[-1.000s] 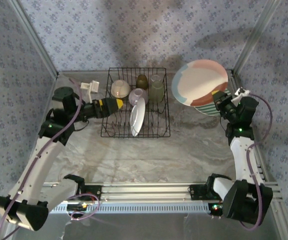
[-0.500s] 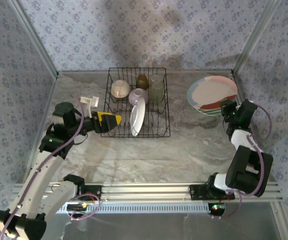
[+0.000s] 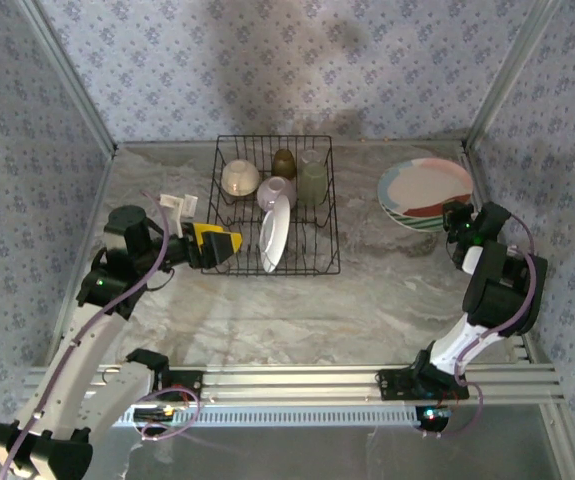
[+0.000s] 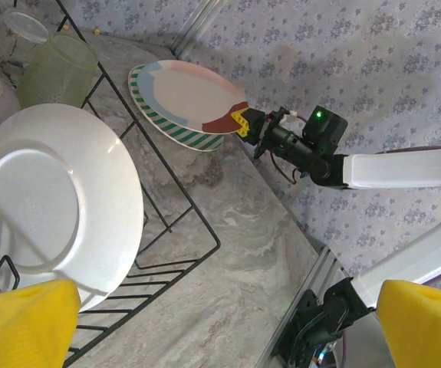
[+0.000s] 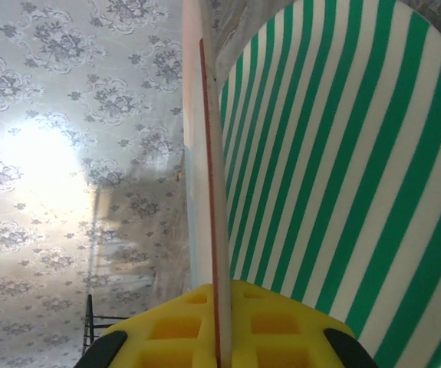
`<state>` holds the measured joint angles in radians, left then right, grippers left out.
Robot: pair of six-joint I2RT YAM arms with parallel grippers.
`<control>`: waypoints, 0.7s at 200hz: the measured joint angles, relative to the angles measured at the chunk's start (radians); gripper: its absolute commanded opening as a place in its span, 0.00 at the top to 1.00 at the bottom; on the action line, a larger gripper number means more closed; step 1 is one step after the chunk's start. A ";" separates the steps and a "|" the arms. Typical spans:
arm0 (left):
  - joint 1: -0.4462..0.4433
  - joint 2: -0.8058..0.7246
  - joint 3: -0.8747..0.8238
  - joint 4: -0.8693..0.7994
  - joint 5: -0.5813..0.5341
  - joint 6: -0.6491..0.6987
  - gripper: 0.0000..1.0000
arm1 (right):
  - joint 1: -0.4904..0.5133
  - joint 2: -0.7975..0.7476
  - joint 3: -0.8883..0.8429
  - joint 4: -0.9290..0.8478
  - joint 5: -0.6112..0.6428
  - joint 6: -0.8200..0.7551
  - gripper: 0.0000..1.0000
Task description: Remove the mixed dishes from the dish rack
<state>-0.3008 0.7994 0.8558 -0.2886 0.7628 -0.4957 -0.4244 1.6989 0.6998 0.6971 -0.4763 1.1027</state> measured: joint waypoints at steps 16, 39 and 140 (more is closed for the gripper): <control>0.000 0.000 0.000 0.000 0.000 0.002 0.01 | -0.004 0.026 0.007 0.032 -0.014 0.011 1.00; 0.001 0.000 0.000 0.000 0.001 0.002 0.01 | -0.006 0.062 0.016 0.075 -0.033 0.026 1.00; 0.007 0.005 0.000 0.000 0.004 0.006 0.01 | -0.006 0.153 0.025 0.167 -0.063 0.064 1.00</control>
<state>-0.2935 0.8043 0.8558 -0.2886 0.7670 -0.4896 -0.4309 1.8523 0.7246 0.8639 -0.5392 1.1671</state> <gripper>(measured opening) 0.993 0.080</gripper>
